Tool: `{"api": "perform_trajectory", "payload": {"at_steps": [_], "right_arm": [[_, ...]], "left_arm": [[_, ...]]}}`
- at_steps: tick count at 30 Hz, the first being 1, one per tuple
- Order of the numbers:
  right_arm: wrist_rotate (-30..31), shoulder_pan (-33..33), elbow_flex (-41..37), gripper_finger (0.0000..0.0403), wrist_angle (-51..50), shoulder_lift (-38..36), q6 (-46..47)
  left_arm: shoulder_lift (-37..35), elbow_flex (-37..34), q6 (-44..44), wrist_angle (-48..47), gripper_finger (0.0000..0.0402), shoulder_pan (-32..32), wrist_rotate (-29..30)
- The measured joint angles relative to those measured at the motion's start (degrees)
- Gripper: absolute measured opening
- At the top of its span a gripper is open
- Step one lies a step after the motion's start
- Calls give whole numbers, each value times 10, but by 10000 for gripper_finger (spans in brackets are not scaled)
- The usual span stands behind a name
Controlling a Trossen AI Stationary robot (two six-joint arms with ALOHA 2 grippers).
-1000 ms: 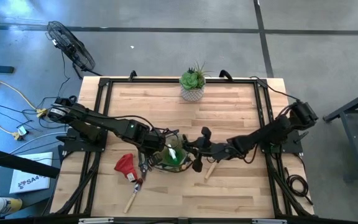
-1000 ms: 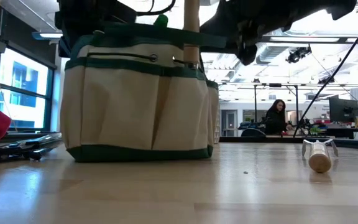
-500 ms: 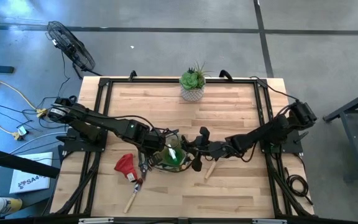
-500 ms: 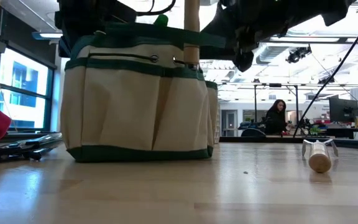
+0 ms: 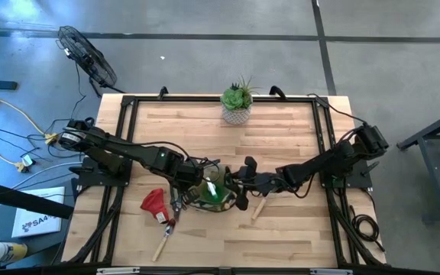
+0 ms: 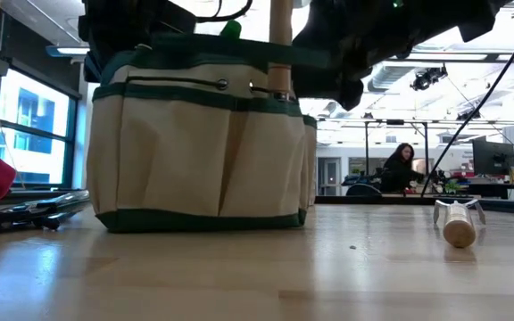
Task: Pick & Place Garden tools in Gardening bag
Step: Put the right shear scissors into the gardening bag
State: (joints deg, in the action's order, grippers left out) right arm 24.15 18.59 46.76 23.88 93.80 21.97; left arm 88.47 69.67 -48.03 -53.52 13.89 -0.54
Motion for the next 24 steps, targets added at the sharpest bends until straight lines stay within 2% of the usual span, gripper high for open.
{"api": "perform_trajectory", "payload": {"at_steps": [3,12,16,20,24], "right_arm": [[-32,0,0,184,2,0,-5],[-30,2,0,278,2,-2,2],[-31,10,0,313,-7,-16,-26],[-23,26,-1,336,-13,-33,-47],[11,39,0,345,-33,-51,-59]], "left_arm": [[0,0,0,0,6,0,0],[0,0,0,0,6,0,0],[0,0,0,0,6,0,0],[0,0,0,0,6,0,0],[0,0,0,0,6,0,0]]}}
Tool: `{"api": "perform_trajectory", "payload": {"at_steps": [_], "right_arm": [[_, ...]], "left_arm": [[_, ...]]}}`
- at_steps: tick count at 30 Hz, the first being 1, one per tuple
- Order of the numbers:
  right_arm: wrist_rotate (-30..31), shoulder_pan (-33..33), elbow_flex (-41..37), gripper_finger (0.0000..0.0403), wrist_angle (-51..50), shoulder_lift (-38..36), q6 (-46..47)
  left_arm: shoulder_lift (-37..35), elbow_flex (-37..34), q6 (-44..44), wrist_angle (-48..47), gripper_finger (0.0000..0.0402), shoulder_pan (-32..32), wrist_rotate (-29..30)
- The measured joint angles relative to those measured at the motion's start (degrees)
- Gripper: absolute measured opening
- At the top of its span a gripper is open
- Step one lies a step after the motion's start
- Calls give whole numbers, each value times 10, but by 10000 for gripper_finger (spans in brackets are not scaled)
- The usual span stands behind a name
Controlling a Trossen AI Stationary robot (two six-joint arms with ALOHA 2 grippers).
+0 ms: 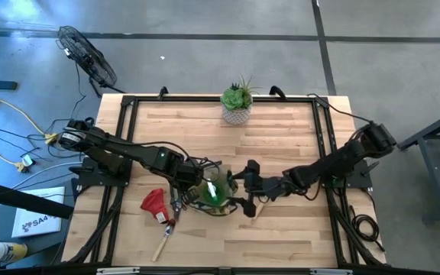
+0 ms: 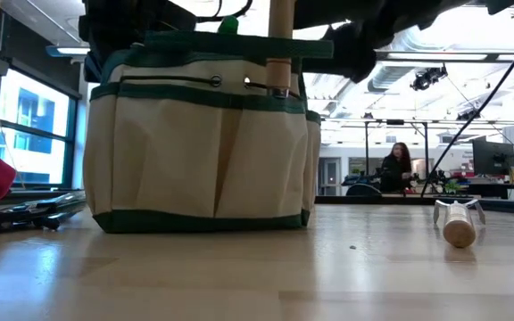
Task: Pick & Place Garden tools in Gardening bag
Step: Put the right shear scissors into the gardening bag, then put the red gloves into the gardening bag
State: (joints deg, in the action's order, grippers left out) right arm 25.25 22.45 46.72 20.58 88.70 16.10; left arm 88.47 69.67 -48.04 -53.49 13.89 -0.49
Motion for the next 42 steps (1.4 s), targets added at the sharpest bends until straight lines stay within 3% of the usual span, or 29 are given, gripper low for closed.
{"api": "perform_trajectory", "payload": {"at_steps": [22,28,38,42], "right_arm": [[25,20,0,345,-102,-64,-14],[-18,20,0,345,-153,-73,-10],[-96,21,0,345,-216,-109,31],[-120,25,0,345,-219,-108,36]], "left_arm": [[0,0,-2,45,6,0,-1],[0,0,4,45,6,0,0],[0,0,176,39,6,0,2],[0,0,192,40,6,0,2]]}}
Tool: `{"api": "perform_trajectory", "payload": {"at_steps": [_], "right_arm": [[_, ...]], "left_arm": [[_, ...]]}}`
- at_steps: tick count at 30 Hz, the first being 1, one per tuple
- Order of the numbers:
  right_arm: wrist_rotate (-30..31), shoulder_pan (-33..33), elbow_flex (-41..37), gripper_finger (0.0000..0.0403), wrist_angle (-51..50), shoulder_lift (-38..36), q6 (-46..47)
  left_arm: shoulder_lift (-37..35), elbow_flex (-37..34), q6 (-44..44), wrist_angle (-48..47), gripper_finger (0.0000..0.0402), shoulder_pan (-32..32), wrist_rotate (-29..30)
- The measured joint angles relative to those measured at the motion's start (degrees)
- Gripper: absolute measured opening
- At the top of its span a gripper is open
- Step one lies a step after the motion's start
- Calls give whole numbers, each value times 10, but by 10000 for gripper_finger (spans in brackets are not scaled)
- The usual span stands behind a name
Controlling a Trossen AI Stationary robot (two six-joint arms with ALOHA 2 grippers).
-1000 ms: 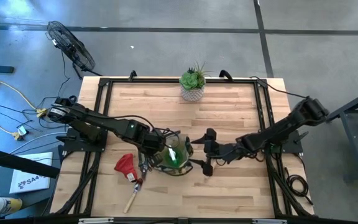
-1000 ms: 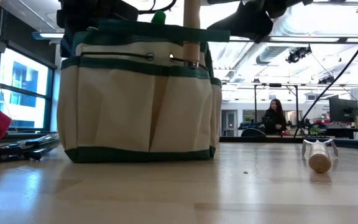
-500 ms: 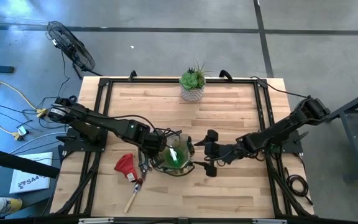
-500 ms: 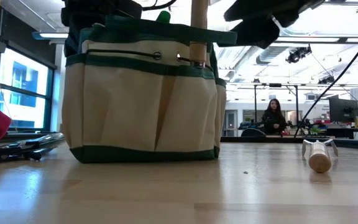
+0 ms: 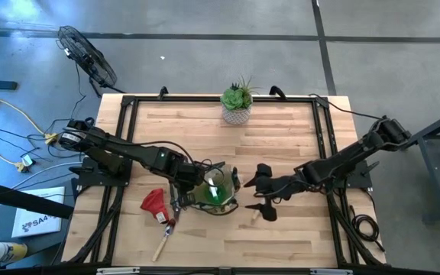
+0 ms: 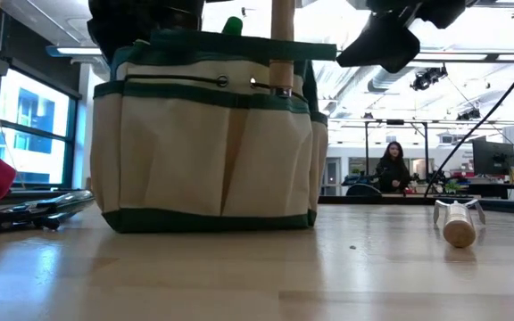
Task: Pick & Place Garden tools in Gardening bag
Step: Put the red gloves into the gardening bag
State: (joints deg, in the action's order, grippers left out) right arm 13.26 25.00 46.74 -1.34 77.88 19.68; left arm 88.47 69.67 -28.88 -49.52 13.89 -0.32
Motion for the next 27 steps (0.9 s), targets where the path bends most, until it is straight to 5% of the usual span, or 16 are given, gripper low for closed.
{"api": "perform_trajectory", "payload": {"at_steps": [16,27], "right_arm": [[2,1,0,345,-2,2,0],[2,1,0,345,-3,2,0]], "left_arm": [[0,0,-76,5,12,0,7],[0,0,-96,12,139,0,28]]}}
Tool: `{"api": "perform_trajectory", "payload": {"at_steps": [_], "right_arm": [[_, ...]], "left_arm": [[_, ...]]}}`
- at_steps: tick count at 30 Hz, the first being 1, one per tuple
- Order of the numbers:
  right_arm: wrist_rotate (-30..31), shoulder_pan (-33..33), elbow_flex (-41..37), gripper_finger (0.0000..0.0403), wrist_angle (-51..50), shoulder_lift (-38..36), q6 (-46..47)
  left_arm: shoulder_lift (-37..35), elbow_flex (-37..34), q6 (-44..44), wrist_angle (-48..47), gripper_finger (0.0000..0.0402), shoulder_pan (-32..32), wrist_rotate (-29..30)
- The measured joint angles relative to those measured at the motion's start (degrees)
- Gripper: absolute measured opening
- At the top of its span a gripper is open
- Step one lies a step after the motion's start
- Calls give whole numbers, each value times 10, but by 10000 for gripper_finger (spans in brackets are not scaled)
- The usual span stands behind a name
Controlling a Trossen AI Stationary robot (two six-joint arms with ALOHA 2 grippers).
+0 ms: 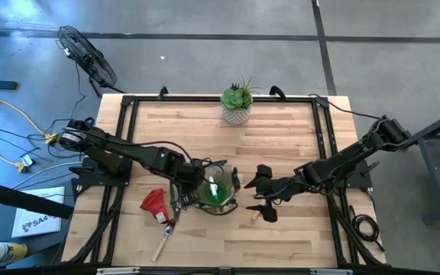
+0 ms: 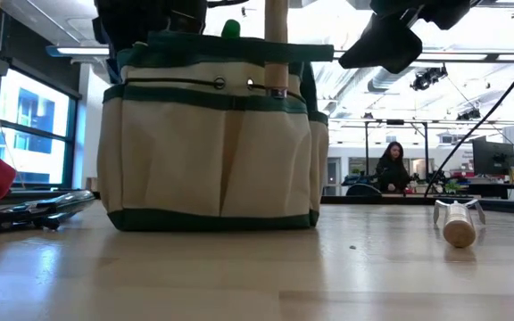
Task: Pick & Place Garden tools in Gardening bag
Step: Put the red gloves into the gardening bag
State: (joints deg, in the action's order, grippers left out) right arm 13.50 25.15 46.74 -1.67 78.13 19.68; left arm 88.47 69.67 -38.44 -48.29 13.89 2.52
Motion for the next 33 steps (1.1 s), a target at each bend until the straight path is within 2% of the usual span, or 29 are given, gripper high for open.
{"api": "perform_trajectory", "payload": {"at_steps": [4,8,21,26,33], "right_arm": [[0,0,0,345,0,0,0],[0,0,0,345,0,0,0],[-2,0,0,345,0,0,0],[-6,0,0,345,0,0,0],[-11,0,0,345,2,0,2]], "left_arm": [[0,0,2,28,181,0,0],[-1,0,3,51,199,0,-2],[-2,0,2,49,203,0,-9],[-2,0,-20,48,203,0,-53],[-2,0,-45,41,203,-9,-52]]}}
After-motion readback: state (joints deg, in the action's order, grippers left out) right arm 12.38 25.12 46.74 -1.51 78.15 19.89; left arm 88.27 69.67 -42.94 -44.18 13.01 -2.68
